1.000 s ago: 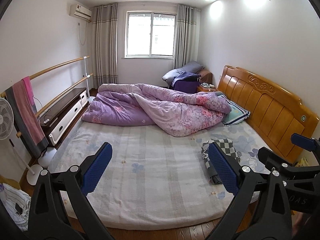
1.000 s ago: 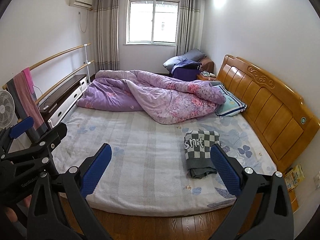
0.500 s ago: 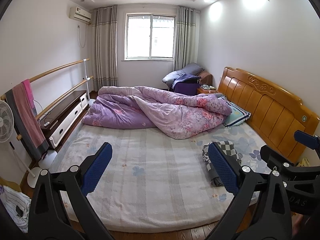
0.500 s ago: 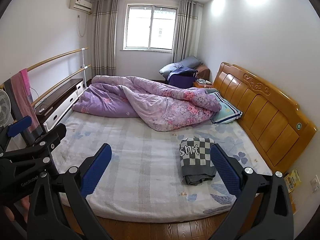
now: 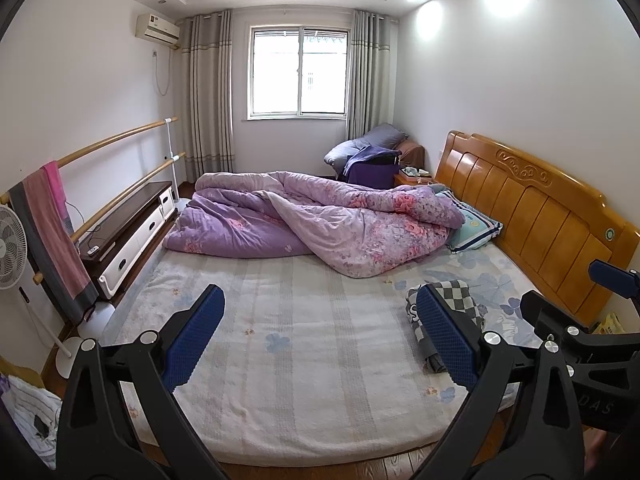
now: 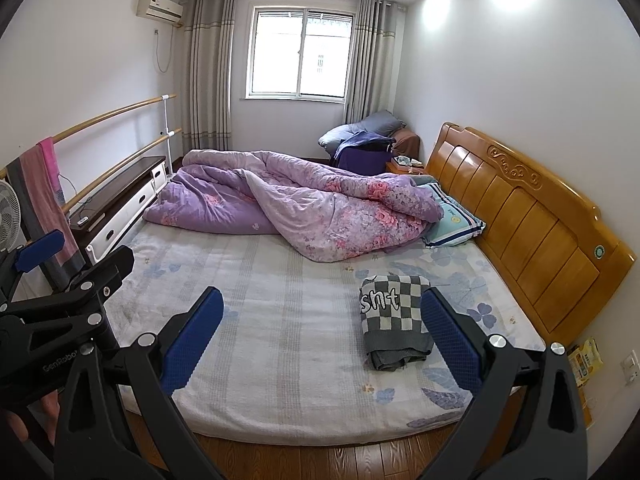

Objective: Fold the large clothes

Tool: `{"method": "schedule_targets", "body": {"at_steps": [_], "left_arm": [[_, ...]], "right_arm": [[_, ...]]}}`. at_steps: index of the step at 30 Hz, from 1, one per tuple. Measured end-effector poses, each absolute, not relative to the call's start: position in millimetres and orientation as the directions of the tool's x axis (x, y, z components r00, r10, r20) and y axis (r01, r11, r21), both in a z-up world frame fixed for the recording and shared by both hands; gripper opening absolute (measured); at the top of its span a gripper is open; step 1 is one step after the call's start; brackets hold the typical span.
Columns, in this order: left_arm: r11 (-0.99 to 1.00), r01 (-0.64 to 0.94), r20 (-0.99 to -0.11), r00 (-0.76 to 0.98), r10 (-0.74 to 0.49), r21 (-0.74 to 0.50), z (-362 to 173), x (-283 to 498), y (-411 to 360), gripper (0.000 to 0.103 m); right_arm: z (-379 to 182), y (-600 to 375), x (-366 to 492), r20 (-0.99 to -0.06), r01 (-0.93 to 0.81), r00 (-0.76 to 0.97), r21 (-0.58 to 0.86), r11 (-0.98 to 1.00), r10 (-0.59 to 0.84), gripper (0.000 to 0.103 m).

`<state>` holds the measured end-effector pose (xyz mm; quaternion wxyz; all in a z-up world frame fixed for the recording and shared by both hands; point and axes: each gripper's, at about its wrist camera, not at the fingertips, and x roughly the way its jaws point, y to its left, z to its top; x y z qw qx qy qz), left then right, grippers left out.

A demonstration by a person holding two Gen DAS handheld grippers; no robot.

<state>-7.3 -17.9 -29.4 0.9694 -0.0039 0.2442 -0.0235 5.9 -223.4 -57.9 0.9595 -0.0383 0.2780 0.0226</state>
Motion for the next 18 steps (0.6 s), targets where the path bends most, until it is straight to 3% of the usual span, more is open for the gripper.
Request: {"method": "schedule_targets", "body": {"at_steps": [18], "left_arm": [[0.999, 0.046, -0.476, 0.878, -0.049, -0.017, -30.8, -2.5, -16.9, 0.097]], "right_arm": [[-59.7, -221.5, 9.2, -0.538, -0.062, 0.843, -0.065, 0.996, 0.018, 0.095]]}}
